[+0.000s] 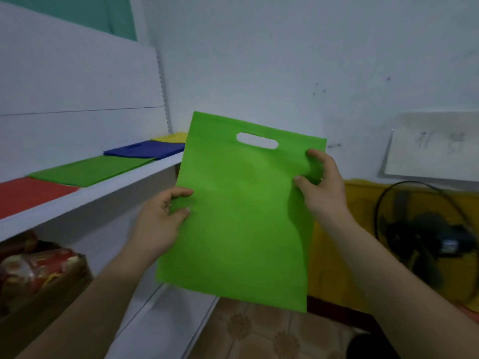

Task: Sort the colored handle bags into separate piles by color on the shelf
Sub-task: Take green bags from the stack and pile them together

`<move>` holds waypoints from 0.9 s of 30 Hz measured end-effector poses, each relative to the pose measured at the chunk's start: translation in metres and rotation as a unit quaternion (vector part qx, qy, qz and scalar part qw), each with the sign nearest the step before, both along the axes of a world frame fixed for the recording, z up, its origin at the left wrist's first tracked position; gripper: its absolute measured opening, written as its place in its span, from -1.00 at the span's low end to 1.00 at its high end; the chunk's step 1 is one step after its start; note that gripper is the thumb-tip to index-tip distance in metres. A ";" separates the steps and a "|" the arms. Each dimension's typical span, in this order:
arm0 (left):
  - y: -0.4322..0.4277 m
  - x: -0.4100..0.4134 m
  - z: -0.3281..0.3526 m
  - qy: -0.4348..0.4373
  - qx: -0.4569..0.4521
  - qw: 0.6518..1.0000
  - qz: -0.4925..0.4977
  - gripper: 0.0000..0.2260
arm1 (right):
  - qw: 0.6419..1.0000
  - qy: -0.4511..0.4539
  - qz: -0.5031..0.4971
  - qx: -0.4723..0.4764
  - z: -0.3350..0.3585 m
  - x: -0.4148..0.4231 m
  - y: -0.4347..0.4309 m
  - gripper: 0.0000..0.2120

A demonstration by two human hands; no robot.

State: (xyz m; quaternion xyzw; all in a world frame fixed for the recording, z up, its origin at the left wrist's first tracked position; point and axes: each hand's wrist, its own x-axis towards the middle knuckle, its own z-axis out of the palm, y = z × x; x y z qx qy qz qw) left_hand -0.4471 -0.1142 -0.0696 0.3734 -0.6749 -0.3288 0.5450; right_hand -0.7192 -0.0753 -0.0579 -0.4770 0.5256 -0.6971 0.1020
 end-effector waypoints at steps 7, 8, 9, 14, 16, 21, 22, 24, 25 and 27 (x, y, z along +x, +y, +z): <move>-0.037 -0.064 -0.017 0.031 0.021 0.997 -0.060 -0.65 | 0.997 -0.021 -0.069 -0.019 -0.019 -0.053 -0.004 -0.48; -0.045 -0.070 -0.019 0.043 0.023 0.997 -0.068 -0.65 | 0.997 -0.038 -0.057 -0.020 -0.023 -0.058 -0.008 -0.47; -0.054 -0.076 -0.020 0.053 0.026 0.996 -0.074 -0.65 | 0.998 -0.048 -0.044 -0.016 -0.026 -0.061 -0.013 -0.46; -0.115 -0.092 -0.029 0.067 0.033 0.991 -0.114 -0.63 | 0.997 -0.052 -0.060 -0.007 -0.028 -0.071 -0.057 -0.44; -0.144 -0.093 -0.030 0.060 0.040 0.990 -0.119 -0.62 | 0.996 -0.037 -0.081 -0.006 -0.020 -0.072 -0.084 -0.47; -0.215 -0.089 -0.017 0.078 0.050 0.989 -0.119 -0.63 | 0.996 -0.005 -0.090 -0.010 0.001 -0.068 -0.156 -0.48; -0.226 -0.088 -0.014 0.079 0.053 0.988 -0.121 -0.64 | 0.996 -0.006 -0.091 -0.012 0.004 -0.067 -0.169 -0.48; -0.248 -0.086 -0.012 0.083 0.063 0.986 -0.130 -0.67 | 0.995 -0.013 -0.094 -0.020 0.006 -0.066 -0.195 -0.49; -0.259 -0.084 -0.012 0.085 0.069 0.985 -0.135 -0.68 | 0.995 -0.014 -0.096 -0.026 0.007 -0.065 -0.206 -0.50; -0.277 -0.082 -0.013 0.088 0.084 0.982 -0.141 -0.69 | 0.995 -0.017 -0.096 -0.030 0.007 -0.063 -0.229 -0.51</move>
